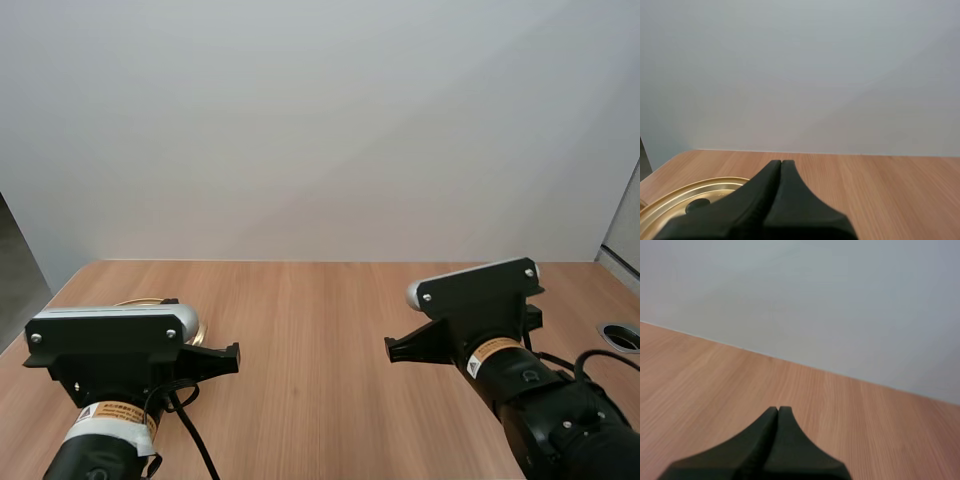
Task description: Open the pot, put the car inside, and close it
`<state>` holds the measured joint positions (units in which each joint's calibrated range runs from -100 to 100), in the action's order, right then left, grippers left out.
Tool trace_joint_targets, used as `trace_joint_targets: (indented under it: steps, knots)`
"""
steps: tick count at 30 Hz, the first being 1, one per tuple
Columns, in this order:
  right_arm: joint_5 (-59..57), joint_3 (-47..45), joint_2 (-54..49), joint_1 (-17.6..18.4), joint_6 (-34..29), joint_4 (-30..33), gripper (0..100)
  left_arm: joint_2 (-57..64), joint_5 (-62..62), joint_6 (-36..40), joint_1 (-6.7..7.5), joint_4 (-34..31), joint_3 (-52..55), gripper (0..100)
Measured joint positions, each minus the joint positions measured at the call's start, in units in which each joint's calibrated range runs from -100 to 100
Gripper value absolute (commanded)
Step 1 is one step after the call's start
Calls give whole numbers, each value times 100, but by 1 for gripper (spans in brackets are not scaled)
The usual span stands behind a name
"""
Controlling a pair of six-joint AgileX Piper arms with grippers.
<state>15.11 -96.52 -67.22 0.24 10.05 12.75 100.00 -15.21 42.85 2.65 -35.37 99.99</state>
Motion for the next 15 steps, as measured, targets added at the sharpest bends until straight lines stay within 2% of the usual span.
trace_joint_targets:
  steps: [4, 9, 15]
  knots:
    - [84, -310, -227, -149, -100, -507, 0, 0, -34, -203, -7, 212, 1, 0]
    - [-75, -348, -815, -148, -291, -579, 0, 0, -225, -910, -24, 1030, 1, 0]
    - [-1184, -348, -1553, -148, -450, -605, 0, 0, -1094, -1781, -299, 2067, 1, 0]
